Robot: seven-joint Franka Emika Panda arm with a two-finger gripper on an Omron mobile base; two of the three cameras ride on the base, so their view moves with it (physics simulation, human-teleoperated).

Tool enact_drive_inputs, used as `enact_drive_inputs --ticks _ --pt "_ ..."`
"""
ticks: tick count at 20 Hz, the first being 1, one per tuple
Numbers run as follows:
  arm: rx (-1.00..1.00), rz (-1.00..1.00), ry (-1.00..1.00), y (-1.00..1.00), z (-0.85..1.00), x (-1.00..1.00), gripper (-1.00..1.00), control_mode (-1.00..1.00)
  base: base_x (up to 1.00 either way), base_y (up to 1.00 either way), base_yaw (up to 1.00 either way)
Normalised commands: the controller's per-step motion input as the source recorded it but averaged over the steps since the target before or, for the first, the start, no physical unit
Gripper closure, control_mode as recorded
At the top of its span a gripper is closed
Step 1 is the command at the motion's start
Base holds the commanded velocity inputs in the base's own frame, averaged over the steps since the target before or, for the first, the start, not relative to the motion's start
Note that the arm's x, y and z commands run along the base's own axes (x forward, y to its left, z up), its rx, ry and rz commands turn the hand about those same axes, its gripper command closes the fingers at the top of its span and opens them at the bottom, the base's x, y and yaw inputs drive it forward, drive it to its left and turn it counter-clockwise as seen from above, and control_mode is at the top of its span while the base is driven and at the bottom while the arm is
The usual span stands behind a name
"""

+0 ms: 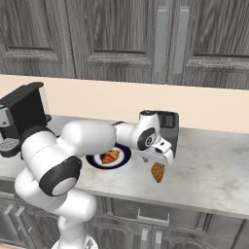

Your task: Place the pastries on the plates.

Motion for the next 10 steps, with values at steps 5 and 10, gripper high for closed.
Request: enact_drive_inputs --ticks 5,10 --pt "0.00 0.05 0.07 -0.05 -0.30 0.17 -1.00 -1.00 0.00 0.00 0.00" --pt "0.00 0.04 0.13 -0.06 -0.22 0.11 -1.00 -1.00 0.00 0.00 0.00"
